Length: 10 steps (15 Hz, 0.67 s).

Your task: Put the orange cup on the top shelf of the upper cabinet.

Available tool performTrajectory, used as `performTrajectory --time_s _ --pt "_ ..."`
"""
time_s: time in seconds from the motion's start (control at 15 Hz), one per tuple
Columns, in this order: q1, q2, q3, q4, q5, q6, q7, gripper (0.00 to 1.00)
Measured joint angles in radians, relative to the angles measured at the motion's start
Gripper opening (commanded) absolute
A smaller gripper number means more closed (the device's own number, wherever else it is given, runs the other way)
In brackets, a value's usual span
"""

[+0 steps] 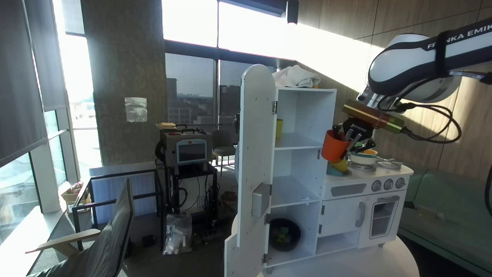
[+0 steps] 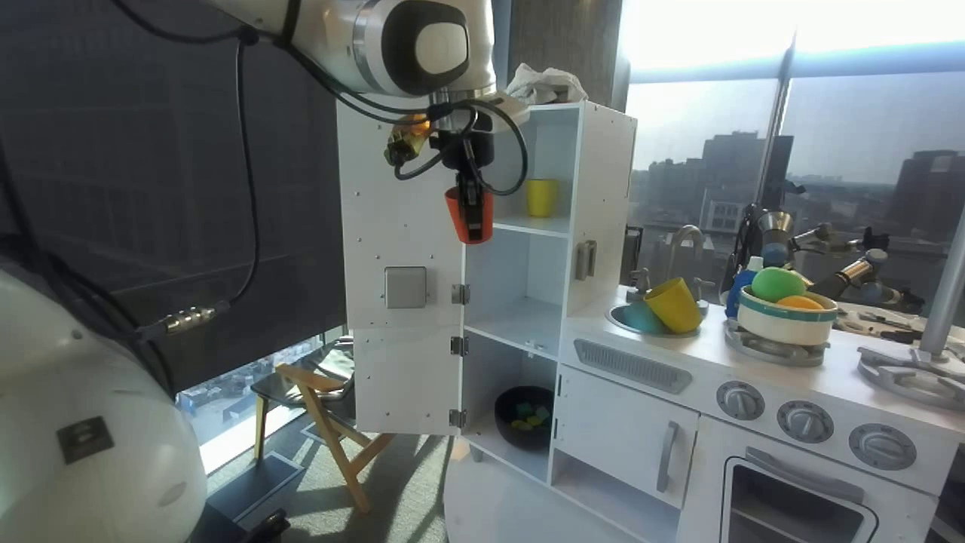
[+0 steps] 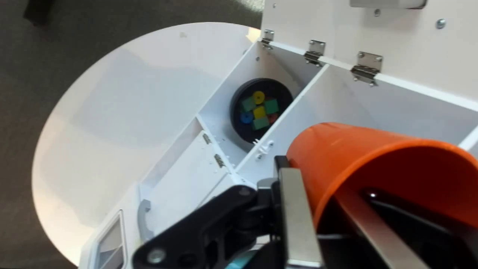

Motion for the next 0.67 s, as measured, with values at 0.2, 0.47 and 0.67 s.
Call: performTrajectory --time_s 0.2,0.47,0.67 --pt "0.029 0.019 0.024 0.005 0.055 0.133 0.000 0.06" --pt "0.037 0.103 0.034 0.040 0.081 0.310 0.001 0.07" --pt "0.037 0.190 0.033 0.102 0.093 0.401 0.005 0.06"
